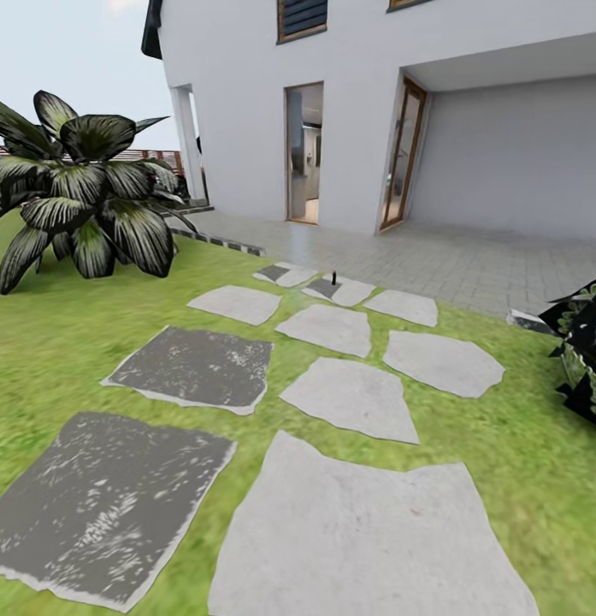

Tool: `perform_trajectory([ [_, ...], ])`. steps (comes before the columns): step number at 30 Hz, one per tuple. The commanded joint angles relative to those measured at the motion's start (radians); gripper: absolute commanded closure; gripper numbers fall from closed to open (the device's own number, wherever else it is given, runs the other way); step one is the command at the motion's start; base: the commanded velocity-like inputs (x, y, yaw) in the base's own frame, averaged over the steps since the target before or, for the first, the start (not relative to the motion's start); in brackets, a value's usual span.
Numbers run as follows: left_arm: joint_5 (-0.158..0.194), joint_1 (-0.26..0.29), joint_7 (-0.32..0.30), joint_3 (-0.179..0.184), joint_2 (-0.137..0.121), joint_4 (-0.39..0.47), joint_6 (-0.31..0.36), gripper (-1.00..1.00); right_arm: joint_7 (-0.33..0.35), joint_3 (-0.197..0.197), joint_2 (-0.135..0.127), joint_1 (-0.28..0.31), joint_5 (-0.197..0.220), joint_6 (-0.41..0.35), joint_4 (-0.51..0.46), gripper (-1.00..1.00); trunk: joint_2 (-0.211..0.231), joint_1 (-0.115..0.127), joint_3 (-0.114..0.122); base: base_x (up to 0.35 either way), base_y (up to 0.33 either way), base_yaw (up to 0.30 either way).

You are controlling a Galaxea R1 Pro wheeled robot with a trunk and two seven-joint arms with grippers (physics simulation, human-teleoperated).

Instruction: In the garden, pick up the pesticide atomizer on the floor and spray pesticide onto both trees until each tree trunk is fully covered.

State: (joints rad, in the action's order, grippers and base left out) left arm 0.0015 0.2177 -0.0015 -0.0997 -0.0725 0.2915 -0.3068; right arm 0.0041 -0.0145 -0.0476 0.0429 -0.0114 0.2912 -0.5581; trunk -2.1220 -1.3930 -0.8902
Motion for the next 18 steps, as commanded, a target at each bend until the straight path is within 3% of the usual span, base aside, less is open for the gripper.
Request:
perform_trajectory([
  [1,0.0,0.0,0.0,0.0,0.0,0.0,0.0,-1.0,0.0,0.0,0.0,0.0,0.0,0.0,0.0,-1.0,0.0,0.0,0.0,0.339,0.0,0.0],
  [6,0.0,0.0,0.0,0.0,0.0,0.0,0.0,-1.0,-0.001,-0.001,0.0,0.0,0.001,0.0,0.0,-1.0,0.0,0.0,0.0,0.339,0.0,-0.067],
  [18,0.0,0.0,0.0,0.0,0.0,0.0,0.0,-1.0,-0.001,-0.001,0.0,0.0,0.001,0.0,0.0,-1.0,0.0,0.0,0.0,0.339,0.0,-0.272],
])
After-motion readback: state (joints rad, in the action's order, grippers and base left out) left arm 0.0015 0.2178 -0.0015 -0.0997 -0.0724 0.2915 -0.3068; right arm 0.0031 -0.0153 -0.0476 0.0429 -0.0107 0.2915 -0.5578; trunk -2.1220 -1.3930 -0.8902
